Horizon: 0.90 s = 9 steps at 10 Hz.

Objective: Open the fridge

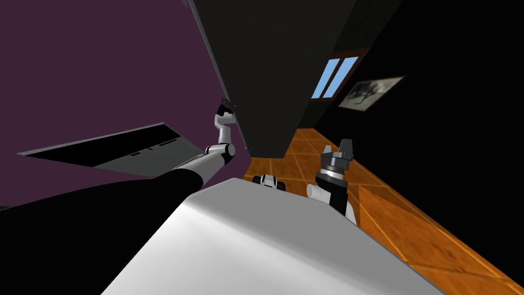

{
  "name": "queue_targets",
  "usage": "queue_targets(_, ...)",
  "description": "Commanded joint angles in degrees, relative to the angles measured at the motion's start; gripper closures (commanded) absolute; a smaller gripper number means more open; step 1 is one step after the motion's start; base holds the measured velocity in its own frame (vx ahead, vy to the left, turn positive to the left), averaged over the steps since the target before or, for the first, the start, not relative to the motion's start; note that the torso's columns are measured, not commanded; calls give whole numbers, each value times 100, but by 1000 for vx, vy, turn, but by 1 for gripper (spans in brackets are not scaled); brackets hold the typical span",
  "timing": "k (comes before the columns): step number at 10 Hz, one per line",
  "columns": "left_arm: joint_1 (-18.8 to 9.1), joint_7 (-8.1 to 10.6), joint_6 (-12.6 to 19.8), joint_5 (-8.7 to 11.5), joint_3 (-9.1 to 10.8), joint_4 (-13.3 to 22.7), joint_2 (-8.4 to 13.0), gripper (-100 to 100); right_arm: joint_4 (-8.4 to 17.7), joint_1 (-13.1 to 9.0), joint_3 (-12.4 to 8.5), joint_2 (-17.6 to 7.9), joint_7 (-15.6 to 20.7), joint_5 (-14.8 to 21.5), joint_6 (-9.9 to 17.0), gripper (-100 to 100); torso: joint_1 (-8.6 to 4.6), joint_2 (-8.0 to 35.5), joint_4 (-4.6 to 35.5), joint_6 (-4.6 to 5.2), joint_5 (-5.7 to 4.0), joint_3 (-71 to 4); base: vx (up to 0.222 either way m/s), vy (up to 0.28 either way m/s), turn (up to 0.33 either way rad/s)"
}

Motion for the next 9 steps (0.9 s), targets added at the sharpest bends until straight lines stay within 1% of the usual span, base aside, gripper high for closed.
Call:
queue_targets(1, -61, 7, 30, 100, -221, -11, -175, 100, -1, 3, -1, -1, 0, 0, 0, 0, 22, -27, 16, -22, 1, -13, -200, 13, -119)
queue_targets(2, -61, 7, 30, 100, -221, -11, -175, 100, 0, 1, -1, -1, 0, 0, 0, 0, 28, 6, 8, 18, 8, 0, -246, 2, -161)
queue_targets(4, -126, -1, 47, 184, -424, -37, -314, 100, 0, 1, -1, -1, 0, 0, 0, 0, 16, 5, 11, 10, 11, 4, -219, 3, -131)
queue_targets(6, -190, -9, 64, 267, -627, -63, -454, 100, 0, 0, -1, -1, 0, 0, 0, 0, 27, 8, 6, 8, 11, 4, -254, 19, -157)
queue_targets(9, -286, -21, 89, 393, -932, -102, -662, 100, 0, 0, 0, -1, 0, 0, 0, 0, -4, 6, 6, 5, 2, 8, -271, -28, -148)
